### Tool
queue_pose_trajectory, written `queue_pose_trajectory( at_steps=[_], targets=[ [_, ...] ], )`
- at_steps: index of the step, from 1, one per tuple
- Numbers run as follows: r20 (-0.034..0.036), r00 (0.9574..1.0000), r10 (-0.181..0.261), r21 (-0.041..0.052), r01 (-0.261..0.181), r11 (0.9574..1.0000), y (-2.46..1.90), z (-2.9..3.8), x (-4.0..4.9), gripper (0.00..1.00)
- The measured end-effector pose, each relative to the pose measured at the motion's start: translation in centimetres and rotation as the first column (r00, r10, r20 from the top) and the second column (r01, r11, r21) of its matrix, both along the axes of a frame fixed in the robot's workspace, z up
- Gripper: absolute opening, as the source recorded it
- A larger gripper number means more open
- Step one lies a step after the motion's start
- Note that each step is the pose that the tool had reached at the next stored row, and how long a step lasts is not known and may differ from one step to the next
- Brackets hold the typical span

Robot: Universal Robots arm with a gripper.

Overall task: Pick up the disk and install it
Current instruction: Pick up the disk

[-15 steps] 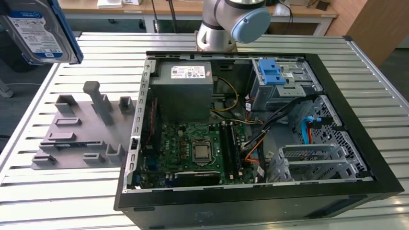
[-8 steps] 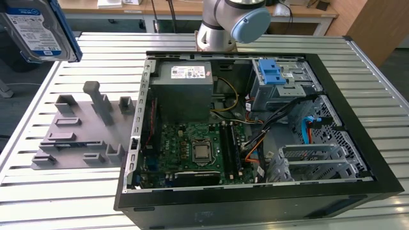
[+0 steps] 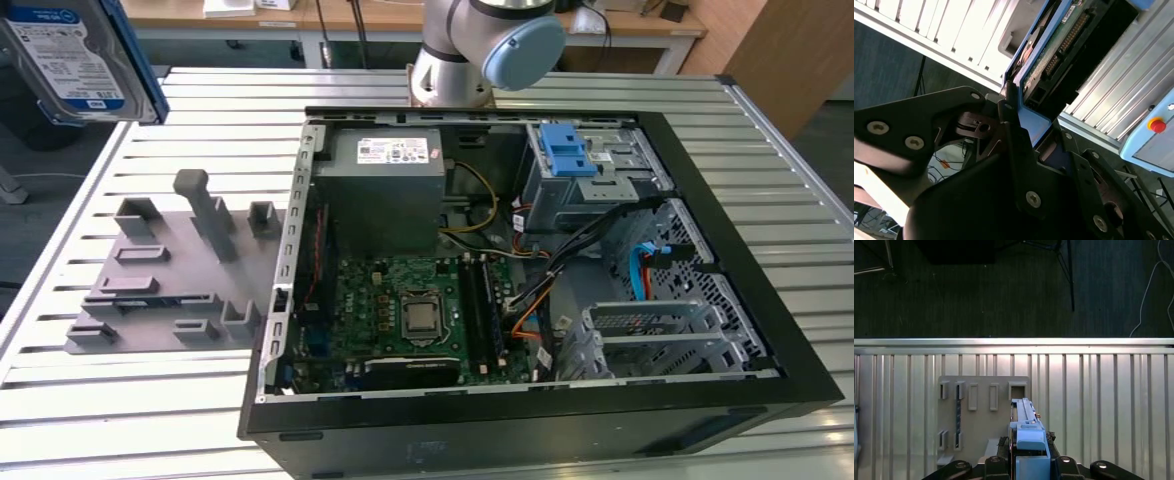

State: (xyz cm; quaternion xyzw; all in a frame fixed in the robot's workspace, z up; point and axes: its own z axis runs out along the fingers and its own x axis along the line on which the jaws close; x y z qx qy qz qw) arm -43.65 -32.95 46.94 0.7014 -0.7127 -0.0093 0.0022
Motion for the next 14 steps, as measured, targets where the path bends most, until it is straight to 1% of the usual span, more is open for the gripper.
queue_pose_trajectory(
  at_steps=[4,14],
  targets=[
    [0.0001,1.0,0.0,0.0,0.0,1.0,0.0,0.49,0.0,0.36],
    [-0.0001,1.0,0.0,-0.0001,0.0,1.0,0.0,2.39,0.0,0.36]
  ],
)
